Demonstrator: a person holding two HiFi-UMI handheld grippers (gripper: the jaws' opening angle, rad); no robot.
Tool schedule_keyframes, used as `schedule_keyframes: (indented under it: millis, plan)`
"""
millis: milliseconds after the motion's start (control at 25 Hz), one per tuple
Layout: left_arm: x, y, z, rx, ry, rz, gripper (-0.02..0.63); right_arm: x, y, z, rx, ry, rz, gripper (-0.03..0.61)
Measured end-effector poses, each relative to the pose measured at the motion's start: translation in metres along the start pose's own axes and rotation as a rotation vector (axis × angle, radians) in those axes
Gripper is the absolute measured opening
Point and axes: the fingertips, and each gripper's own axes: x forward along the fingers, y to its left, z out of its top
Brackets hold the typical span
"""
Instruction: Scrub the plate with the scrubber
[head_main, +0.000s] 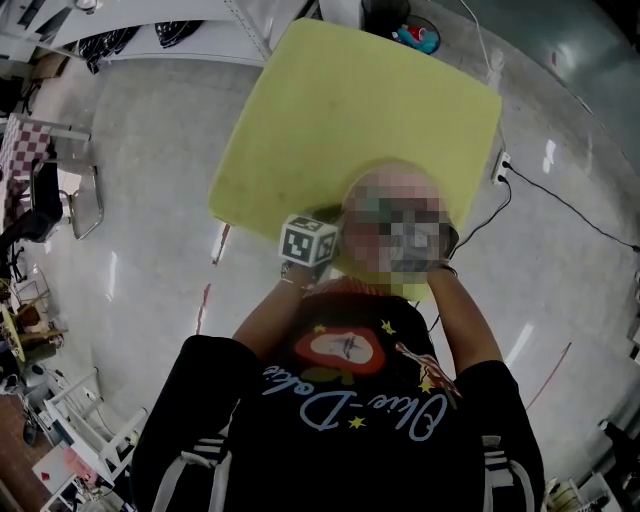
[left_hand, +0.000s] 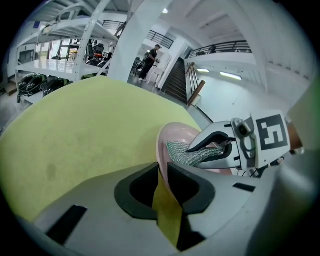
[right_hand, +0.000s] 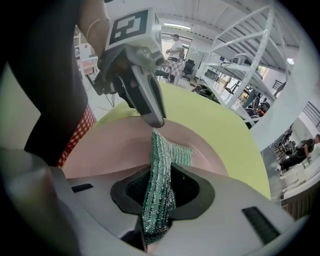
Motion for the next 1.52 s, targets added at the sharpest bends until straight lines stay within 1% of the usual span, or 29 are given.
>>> schedule_keyframes:
  millis: [160,360,720,840,1040,1200,1280,1360,1520]
  plan:
    - [0.0,0.0,0.0,-0.004,0.0,0.005,0.052,-0.002,0.01,0.004,0.005,-0.005,0.027,0.067]
    - [-0.002,0.0,-0.001,-0.024,-0.008,0.016,0.049,-0.005,0.033,0.011,0.03,-0.015,0.066,0.067]
    - [-0.003,-0.002,-0.003,0.002,-0.011,0.039,0.048,-0.014,0.068,0.015,0.095,-0.029,0.168,0.067]
    - [0.0,-0.002,-0.002,0.003,-0.013,0.045,0.048,-0.015,0.073,0.015,0.13,-0.036,0.199,0.067]
    - [0.001,-0.002,-0.001,0.001,-0.012,0.05,0.046,-0.018,0.074,0.017,0.236,-0.059,0.239,0.067]
    - [0.0,-0.003,0.0,-0.012,-0.019,0.062,0.043,-0.024,0.076,0.02,0.261,-0.079,0.29,0.068]
    - [0.0,-0.003,-0.001,-0.021,-0.022,0.069,0.041,-0.027,0.074,0.021,0.247,-0.097,0.279,0.069]
    - [0.002,-0.006,-0.002,-0.023,-0.019,0.071,0.041,-0.034,0.066,0.02,0.229,-0.128,0.24,0.069]
    - [0.004,-0.008,-0.001,-0.023,-0.012,0.08,0.04,-0.046,0.029,0.015,0.223,-0.178,0.107,0.064]
